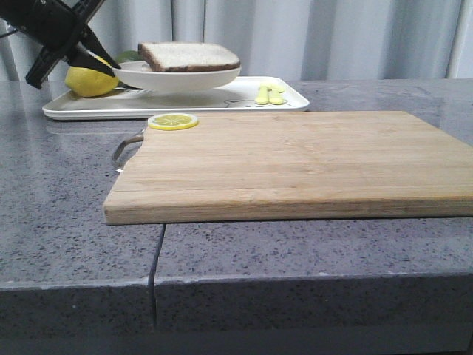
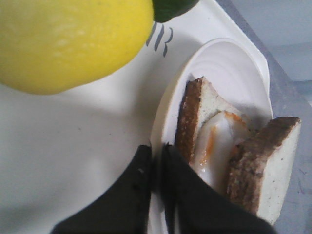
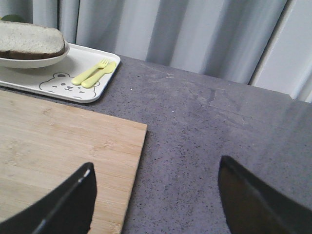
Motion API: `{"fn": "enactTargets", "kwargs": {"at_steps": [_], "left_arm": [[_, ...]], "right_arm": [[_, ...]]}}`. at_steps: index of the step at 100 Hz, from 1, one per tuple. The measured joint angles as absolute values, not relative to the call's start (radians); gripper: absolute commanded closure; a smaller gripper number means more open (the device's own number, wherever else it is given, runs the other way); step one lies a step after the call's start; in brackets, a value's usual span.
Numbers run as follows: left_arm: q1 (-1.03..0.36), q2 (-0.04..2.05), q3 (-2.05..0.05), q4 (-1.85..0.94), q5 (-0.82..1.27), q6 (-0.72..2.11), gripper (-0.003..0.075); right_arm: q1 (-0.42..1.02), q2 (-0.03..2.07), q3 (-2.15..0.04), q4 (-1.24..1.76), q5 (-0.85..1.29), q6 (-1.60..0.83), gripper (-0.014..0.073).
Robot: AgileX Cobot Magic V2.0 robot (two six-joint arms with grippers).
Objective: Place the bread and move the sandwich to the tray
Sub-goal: 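Lower the plate onto the white tray beside the lemon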
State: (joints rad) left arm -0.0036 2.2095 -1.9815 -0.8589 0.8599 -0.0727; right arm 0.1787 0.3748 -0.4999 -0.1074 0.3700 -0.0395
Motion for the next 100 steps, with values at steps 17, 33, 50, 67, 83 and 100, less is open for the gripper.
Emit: {"fn": "enactTargets", "kwargs": {"at_steps": [17, 33, 50, 67, 83, 100], "left_arm": [[-0.003, 2.217, -1.982, -0.847, 0.864, -0.073, 0.074], [-0.003, 2.222, -1.982, -0.825, 0.864, -0.073, 0.074], [-0.003, 2.224, -1.982, -0.817, 0.864, -0.073, 0.074], [-0.003, 2.224, -1.982, -0.807, 0.864, -0.074, 0.074], [-0.003, 2.224, -1.982, -0.788, 0.864, -0.075, 0.074], [-0.006, 2.224, -1.983, -0.776, 0.864, -0.075, 0.074]], "right_arm": [[0.179, 0.375, -0.5, -0.107, 0.37, -0.04, 0.0074], [0.179, 0.375, -0.5, -0.107, 0.37, -0.04, 0.0074], [0.179, 0.375, -0.5, -0.107, 0.37, -0.04, 0.0074], [0.179, 0.375, -0.5, -0.107, 0.37, -0.04, 0.0074], [0.179, 0.375, -0.5, -0.107, 0.372, -0.04, 0.0074], [0.179, 0.375, -0.5, -0.107, 0.372, -0.04, 0.0074]]}}
